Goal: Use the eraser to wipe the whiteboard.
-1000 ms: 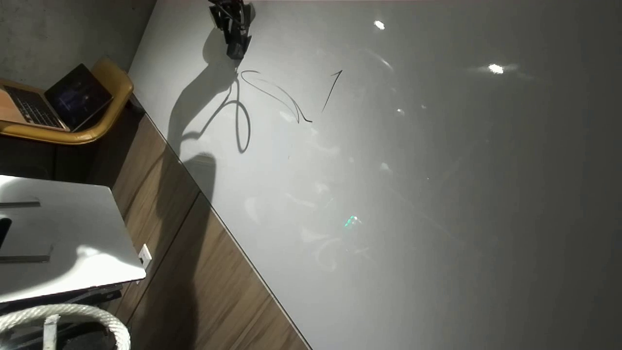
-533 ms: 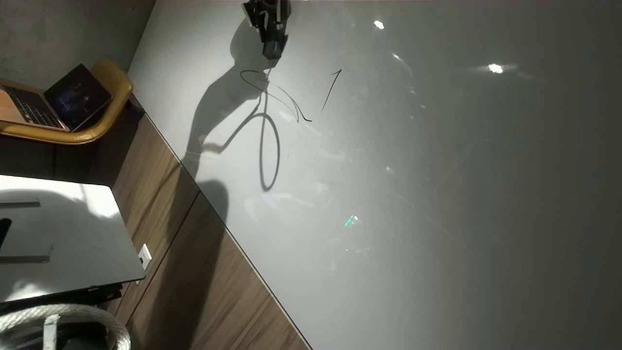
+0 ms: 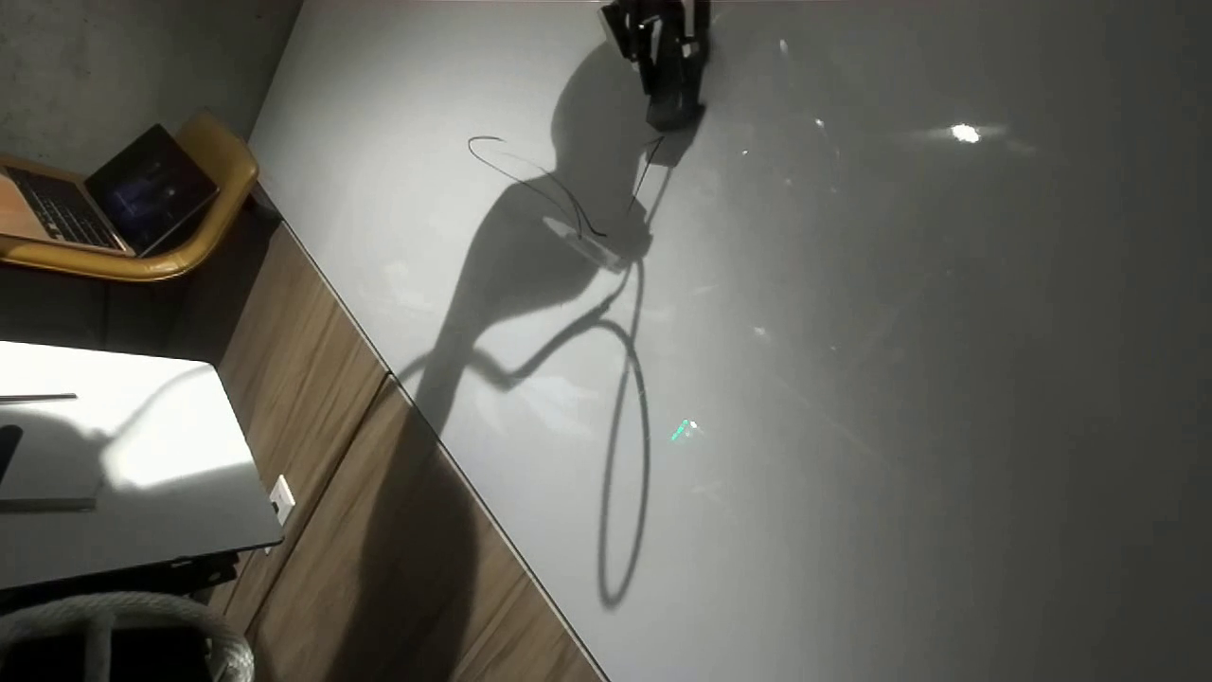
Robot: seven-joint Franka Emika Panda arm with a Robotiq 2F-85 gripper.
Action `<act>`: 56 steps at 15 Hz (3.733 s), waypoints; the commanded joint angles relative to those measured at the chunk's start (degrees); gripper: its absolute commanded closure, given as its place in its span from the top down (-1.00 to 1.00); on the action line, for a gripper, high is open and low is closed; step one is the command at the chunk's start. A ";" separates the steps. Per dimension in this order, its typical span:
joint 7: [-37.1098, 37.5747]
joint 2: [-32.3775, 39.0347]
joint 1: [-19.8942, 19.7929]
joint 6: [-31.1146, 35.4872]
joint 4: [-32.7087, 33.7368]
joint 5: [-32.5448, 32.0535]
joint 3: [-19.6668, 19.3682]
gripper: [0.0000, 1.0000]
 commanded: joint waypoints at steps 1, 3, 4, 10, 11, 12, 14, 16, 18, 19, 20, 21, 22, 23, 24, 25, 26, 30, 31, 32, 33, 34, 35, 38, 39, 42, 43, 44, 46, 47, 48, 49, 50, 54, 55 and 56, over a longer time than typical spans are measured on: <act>-4.31 -5.81 -4.82 9.08 -8.55 3.68 -4.48 -0.43; -5.42 -7.00 -6.81 12.81 -12.19 5.61 -5.75 -0.43; -5.31 -7.55 -7.25 14.29 -13.89 6.76 -5.71 -0.43; -5.50 -9.22 -7.12 19.03 -19.68 13.36 -2.08 -0.43; -6.06 -8.90 -7.27 19.11 -19.33 13.85 -1.64 -0.43; -6.62 -8.40 -7.49 19.03 -18.61 13.99 -1.34 -0.43; -7.73 -7.42 -7.80 18.85 -16.83 14.32 -1.44 -0.43; -8.65 -6.02 -8.14 18.30 -14.17 14.03 -1.41 -0.43; -9.27 -4.46 -8.21 17.96 -11.44 14.10 -1.20 -0.43; -9.37 -3.68 -8.10 17.94 -10.28 14.21 -1.10 -0.43; -9.27 -2.72 -7.93 18.03 -9.18 14.26 -0.93 -0.43; -9.16 -1.81 -7.79 18.08 -8.25 14.23 -0.80 -0.43; -9.03 -0.92 -7.63 18.15 -7.46 14.17 -0.67 -0.43; -8.98 -0.15 -7.51 18.07 -6.85 14.14 -0.60 -0.43; -9.02 0.11 -7.45 17.60 -6.66 14.13 -0.58 -0.43; -9.07 0.21 -7.40 17.33 -6.49 14.18 -0.57 -0.43; -9.07 0.20 -7.27 17.33 -6.67 14.37 -0.55 -0.43; -7.92 -0.19 -6.59 17.56 -8.31 14.63 0.23 -0.43; -7.62 -0.24 -6.53 17.85 -9.12 14.52 0.46 -0.43; -7.56 -0.24 -6.51 17.96 -9.65 14.52 0.59 -0.43; -7.62 -0.15 -6.60 18.32 -10.37 14.53 0.53 -0.43; -7.75 0.03 -6.67 18.56 -10.89 14.63 0.41 -0.43; -7.94 0.17 -6.79 18.83 -11.44 14.84 0.18 -0.43; -8.58 0.45 -7.26 19.93 -13.31 15.76 -0.68 -0.43; -8.81 0.52 -7.40 20.29 -14.02 16.10 -1.04 -0.43; -9.41 0.90 -7.88 21.46 -16.08 17.18 -2.21 -0.43; -9.71 0.96 -8.00 21.91 -16.86 17.60 -2.67 -0.43; -9.85 1.19 -8.07 22.33 -17.48 17.93 -3.02 -0.43; -9.68 1.56 -8.12 23.09 -18.91 17.88 -3.32 -0.43; -9.38 1.87 -8.03 23.28 -19.47 17.64 -3.29 -0.43; -9.05 2.19 -7.90 23.67 -20.01 17.35 -3.16 -0.43; -8.74 2.50 -7.70 23.79 -20.47 17.13 -2.90 -0.43; -8.35 2.81 -7.43 23.82 -20.68 16.89 -2.54 -0.43; -7.56 3.95 -6.14 22.70 -18.82 16.66 -0.81 -0.43; -7.61 3.97 -5.88 22.36 -18.23 16.87 -0.40 -0.43; -7.54 4.07 -5.57 22.05 -17.43 16.94 0.01 -0.43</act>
